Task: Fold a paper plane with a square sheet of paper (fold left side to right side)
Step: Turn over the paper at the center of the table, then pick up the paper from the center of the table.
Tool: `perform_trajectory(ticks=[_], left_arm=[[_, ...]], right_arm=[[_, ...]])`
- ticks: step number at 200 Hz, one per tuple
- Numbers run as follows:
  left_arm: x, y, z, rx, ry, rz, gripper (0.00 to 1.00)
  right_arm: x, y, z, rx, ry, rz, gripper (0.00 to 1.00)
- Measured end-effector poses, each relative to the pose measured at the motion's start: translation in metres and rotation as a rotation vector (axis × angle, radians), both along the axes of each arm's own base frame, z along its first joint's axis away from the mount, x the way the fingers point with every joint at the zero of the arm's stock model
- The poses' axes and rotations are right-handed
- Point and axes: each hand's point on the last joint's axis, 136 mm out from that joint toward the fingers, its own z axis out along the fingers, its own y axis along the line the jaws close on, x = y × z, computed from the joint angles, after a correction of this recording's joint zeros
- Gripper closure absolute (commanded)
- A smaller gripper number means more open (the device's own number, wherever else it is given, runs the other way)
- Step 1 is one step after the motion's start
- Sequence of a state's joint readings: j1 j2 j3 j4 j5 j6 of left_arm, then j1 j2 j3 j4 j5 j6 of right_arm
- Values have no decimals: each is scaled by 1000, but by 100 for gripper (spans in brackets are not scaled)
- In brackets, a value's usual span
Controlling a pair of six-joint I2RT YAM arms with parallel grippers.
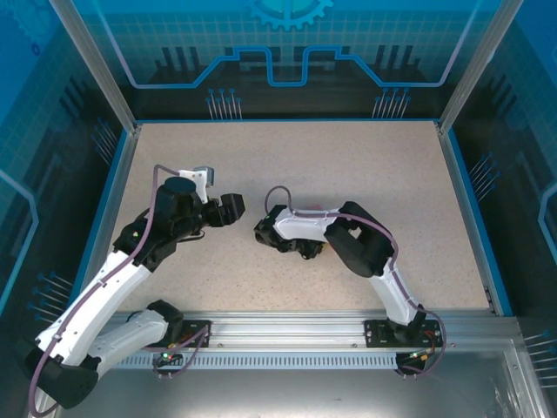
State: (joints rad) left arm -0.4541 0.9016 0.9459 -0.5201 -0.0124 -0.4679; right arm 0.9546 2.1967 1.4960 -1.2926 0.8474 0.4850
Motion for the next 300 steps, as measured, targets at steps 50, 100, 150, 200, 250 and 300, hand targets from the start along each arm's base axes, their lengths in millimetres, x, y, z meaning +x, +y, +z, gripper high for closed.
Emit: perform_trajectory(ticks=[50,100,150,200,250,300], left_arm=[[6,-10,-21,-2,86,-19,16],[11,-35,-59,-99,254,-52,14],[29,-76,-119,-228,449,-120,19],[41,-120,-177,-285,600,-216,24],[63,-174,-204,-323,644,-322,37],[73,-194,-220,-354,658,-354,75]], right_arm=[[-22,21,-11,203,104,-22,45],[-52,34,27,554,126,-34,23],[-61,13,59,907,60,-116,12],[-52,-14,77,1257,-85,-213,1],[-49,-32,74,1476,-156,-307,1],[-41,-33,69,1561,-183,-328,1]])
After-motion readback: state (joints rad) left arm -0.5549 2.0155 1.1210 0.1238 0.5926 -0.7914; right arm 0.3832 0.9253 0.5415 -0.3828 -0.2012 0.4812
